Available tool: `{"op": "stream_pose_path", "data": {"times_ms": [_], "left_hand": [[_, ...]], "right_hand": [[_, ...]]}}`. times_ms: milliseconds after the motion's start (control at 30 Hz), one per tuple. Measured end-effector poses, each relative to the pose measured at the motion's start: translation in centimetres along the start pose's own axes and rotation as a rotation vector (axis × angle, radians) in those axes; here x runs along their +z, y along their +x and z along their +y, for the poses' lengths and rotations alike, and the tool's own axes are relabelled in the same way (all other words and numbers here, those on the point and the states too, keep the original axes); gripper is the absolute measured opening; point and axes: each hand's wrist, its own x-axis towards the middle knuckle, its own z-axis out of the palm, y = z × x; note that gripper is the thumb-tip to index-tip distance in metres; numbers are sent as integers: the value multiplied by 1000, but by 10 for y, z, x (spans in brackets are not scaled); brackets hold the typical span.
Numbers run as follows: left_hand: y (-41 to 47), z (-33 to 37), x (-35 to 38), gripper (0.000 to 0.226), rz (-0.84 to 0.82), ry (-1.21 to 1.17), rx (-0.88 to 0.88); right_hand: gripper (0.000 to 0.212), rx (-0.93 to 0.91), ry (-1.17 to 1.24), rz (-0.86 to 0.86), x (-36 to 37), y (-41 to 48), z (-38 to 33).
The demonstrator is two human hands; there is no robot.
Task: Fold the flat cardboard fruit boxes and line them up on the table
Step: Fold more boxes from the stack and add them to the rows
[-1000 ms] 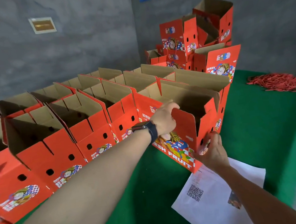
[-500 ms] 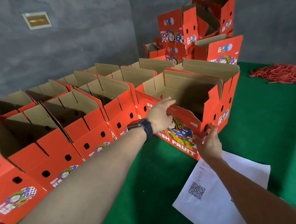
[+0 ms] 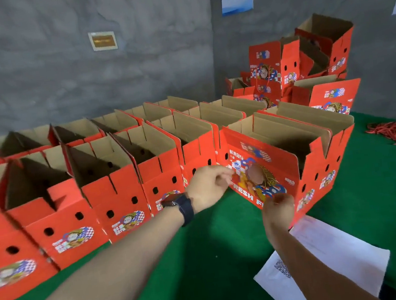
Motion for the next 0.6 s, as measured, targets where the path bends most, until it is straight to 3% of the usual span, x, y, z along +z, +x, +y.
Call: {"op": "stream_pose_path", "data": {"times_ms": [100,267,367,433,500,600], "left_hand": [[-67,-27,-36,25,138,-8,-59],[-256,-96,-84,21,321,90,-341],[-376,-134,-111,24,424,203,-667],[-441,-146,-139,28,569,227,-843],[-495,-152,-174,33,726,267,-945],[-566,-160,-224,38,914,341,-1058]], "right_hand": [[5,-308,22,-210,21,-57,-30],[22,-724,-37,-610,51,-168,-51],[26,-795,-144,-923,83,-249,-41],[16,-851,-254,-1148,108,-320,-38],[14,-963,-336,-1367,129,-405,-38],[34,-1144,-382,-1642,142,-544,-41]]}}
